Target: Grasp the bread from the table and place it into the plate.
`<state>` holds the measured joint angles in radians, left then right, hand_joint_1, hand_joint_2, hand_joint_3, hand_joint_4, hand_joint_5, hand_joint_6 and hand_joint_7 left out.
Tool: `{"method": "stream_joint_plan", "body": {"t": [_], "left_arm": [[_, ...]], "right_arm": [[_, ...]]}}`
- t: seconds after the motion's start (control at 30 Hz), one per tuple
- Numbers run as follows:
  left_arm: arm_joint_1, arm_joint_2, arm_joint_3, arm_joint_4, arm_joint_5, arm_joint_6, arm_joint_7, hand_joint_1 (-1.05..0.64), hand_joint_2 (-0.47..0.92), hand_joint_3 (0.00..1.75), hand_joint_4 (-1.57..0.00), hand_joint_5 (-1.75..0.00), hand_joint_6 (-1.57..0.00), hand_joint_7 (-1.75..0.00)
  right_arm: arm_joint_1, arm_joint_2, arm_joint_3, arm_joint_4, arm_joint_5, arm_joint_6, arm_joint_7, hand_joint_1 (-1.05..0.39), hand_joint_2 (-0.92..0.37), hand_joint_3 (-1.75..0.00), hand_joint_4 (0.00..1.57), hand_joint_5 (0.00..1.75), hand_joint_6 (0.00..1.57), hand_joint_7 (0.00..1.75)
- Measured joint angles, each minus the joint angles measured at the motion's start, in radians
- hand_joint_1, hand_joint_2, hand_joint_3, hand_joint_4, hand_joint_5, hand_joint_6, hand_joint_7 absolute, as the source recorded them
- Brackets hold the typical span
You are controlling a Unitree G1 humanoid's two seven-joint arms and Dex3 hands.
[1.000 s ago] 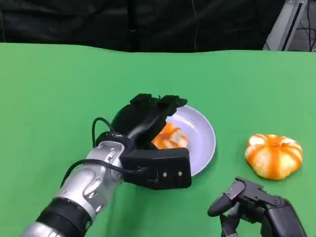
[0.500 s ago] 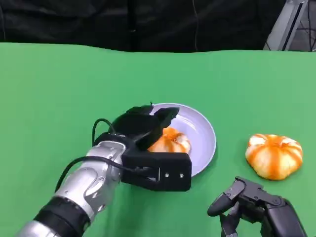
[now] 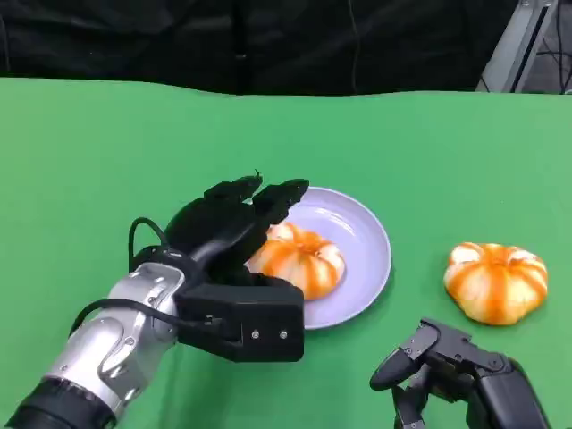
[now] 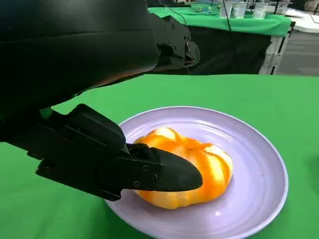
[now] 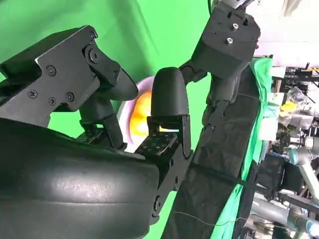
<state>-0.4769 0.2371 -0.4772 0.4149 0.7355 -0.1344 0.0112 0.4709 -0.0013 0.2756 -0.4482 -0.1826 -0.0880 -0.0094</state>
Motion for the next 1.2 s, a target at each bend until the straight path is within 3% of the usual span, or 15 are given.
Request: {"method": "stream_joint_plan", "body": {"t": [0.53,0.63,0.7,0.8,0.83,0.87,0.9,0.93,1.03,1.2], "left_arm": [[0.000,0.000,0.000,0.000,0.000,0.000,0.000,-0.77,0.92,0.35,-0.09,-0.13,-0.12,-0.05],[0.066,0.035,0.054,-0.055,-0.060,-0.085,0.029,-0.60,0.92,0.20,-0.23,-0.25,-0.22,-0.08],[0.159,0.084,0.125,-0.120,-0.145,-0.210,0.059,-0.29,0.92,0.14,-0.53,-0.55,-0.56,-0.16],[0.377,0.103,0.271,-0.188,-0.392,-0.417,0.081,-0.19,0.92,0.21,-0.74,-0.80,-0.86,-0.24],[0.460,0.097,0.308,-0.199,-0.483,-0.480,0.081,-0.15,0.78,0.65,-0.83,-1.19,-0.92,-0.72],[0.534,0.080,0.332,-0.213,-0.561,-0.514,0.080,-0.13,0.68,0.90,-0.85,-1.35,-0.88,-1.00],[0.602,0.056,0.349,-0.236,-0.631,-0.526,0.077,-0.16,0.60,1.02,-0.84,-1.58,-0.83,-1.33],[0.657,0.021,0.354,-0.259,-0.689,-0.529,0.075,-0.17,0.58,1.06,-0.84,-1.66,-0.81,-1.44],[0.735,-0.066,0.337,-0.328,-0.746,-0.512,0.051,-0.19,0.56,1.07,-0.83,-1.74,-0.77,-1.57],[0.735,-0.105,0.352,-0.355,-0.774,-0.500,-0.001,-0.21,0.60,1.00,-0.83,-1.75,-0.75,-1.62]], "right_arm": [[0.000,0.000,0.001,0.000,0.000,0.000,-0.001,0.03,-0.48,-1.18,0.71,1.67,0.72,1.33],[-0.005,0.001,0.009,-0.002,-0.005,0.002,-0.002,0.03,-0.48,-1.19,0.71,1.67,0.72,1.33],[-0.003,0.001,0.009,-0.003,-0.011,0.011,-0.004,0.03,-0.48,-1.19,0.71,1.67,0.72,1.33],[-0.002,-0.001,-0.001,-0.005,-0.006,0.021,0.000,0.03,-0.48,-1.20,0.71,1.67,0.72,1.33],[-0.002,-0.004,-0.010,-0.006,0.005,0.022,0.003,0.02,-0.47,-1.20,0.71,1.67,0.72,1.33],[-0.003,-0.007,-0.018,-0.006,0.011,0.022,0.009,0.01,-0.47,-1.20,0.72,1.66,0.72,1.33],[-0.003,-0.010,-0.028,-0.006,0.018,0.021,0.012,0.01,-0.47,-1.21,0.71,1.66,0.72,1.32],[-0.004,-0.014,-0.038,-0.006,0.028,0.020,0.017,0.01,-0.47,-1.21,0.71,1.66,0.72,1.32],[-0.002,-0.033,-0.068,-0.006,0.049,0.008,0.037,0.01,-0.47,-1.20,0.70,1.67,0.72,1.32],[0.009,-0.043,-0.081,-0.004,0.052,-0.004,0.045,0.00,-0.48,-1.18,0.70,1.68,0.72,1.32]]}}
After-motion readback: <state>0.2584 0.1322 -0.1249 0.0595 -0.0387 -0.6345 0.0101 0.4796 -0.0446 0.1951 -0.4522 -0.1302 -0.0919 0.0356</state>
